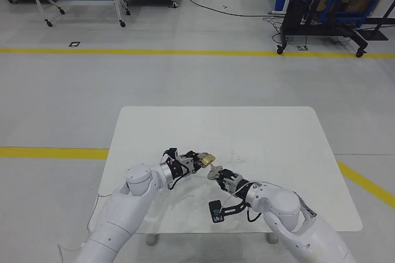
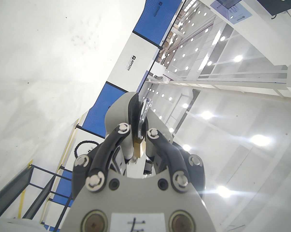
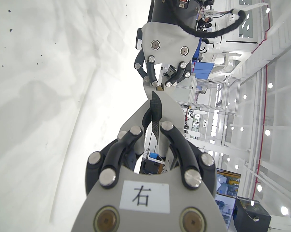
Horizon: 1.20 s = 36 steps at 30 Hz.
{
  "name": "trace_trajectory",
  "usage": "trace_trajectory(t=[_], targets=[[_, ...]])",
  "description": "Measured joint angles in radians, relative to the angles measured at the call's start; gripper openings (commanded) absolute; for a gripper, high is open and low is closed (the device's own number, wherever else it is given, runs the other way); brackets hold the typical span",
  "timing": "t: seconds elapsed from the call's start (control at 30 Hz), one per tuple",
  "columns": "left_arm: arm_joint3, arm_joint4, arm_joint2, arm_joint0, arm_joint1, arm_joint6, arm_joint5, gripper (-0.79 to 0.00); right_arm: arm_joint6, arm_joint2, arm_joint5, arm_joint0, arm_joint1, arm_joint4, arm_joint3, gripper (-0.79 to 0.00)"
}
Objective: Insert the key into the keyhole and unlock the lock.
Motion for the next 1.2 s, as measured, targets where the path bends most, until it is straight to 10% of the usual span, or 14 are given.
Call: trace_trajectory(t=[0.57,1.0,1.2], targets=[[0.032,-0.023,0.013,-0.025,-0.001,-0.019,0.028,-0.785,-0.029,0.056,0.135,-0.135,0.03,-0.133,-0.123,-0.594],[0.021,0.009,0.022,-0.021,0.004,-0.028,0.003,-0.785,-0.003,0.052,0.037,-0.072,0.025,-0.093,-0.084,-0.582],[0.016,0.02,0.025,-0.02,0.006,-0.028,-0.002,-0.785,0.007,0.04,0.018,-0.057,0.022,-0.083,-0.075,-0.785]])
